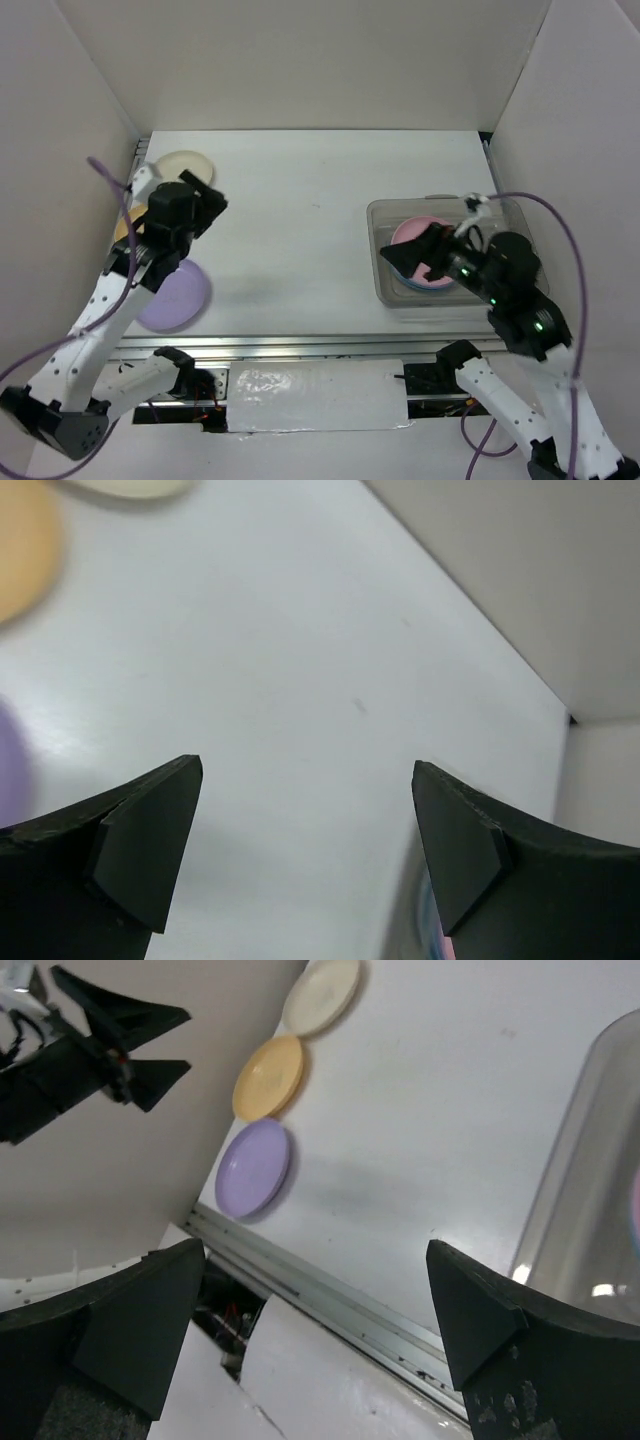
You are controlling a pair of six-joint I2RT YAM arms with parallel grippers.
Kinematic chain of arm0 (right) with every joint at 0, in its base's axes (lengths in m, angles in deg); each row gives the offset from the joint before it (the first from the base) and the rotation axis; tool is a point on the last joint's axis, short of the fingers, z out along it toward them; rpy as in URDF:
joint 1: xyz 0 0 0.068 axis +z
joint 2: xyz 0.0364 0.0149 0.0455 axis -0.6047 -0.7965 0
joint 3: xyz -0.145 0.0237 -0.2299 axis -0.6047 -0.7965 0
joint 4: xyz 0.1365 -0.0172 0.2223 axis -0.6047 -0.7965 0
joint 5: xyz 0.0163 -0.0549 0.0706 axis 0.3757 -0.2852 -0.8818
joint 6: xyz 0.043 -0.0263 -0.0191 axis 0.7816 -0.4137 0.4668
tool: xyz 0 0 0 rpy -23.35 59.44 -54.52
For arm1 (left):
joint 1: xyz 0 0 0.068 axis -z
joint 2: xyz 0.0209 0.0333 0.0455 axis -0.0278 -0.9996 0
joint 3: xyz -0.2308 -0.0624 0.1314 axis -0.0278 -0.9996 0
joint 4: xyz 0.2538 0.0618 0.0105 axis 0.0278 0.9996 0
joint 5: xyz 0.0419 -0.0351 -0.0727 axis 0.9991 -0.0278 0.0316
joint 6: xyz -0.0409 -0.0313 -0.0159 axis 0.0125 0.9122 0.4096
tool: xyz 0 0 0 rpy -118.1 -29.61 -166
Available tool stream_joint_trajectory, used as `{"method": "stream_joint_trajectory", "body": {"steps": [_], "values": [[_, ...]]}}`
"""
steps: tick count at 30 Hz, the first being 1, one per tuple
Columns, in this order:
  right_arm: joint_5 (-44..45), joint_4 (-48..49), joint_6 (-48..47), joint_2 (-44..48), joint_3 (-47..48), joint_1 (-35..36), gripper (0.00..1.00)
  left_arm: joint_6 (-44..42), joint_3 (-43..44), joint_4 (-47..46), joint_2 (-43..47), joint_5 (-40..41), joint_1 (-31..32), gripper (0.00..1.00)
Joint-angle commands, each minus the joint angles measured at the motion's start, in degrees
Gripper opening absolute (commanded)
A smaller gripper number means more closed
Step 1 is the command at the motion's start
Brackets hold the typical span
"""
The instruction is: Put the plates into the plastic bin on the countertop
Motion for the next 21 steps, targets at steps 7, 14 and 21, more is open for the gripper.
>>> {"method": "stream_joint_trajectory", "body": {"steps": [7, 14, 21], "values": [[-2.11, 30.94, 6.63, -32.1, -5.04, 17.39, 1.0, -3.3, -10.88, 19.35, 12.88, -3.2, -23.28, 0.99], [1.6, 38.15, 11.27, -68.44, 14.13, 30.96, 1.0, -12.89, -4.3, 21.56, 14.12, -15.4, -34.1, 0.99], [2.84, 33.76, 15.4, -97.29, 39.8, 39.05, 1.0, -16.58, 0.11, 25.07, 16.32, -14.65, -34.37, 0.99]]}}
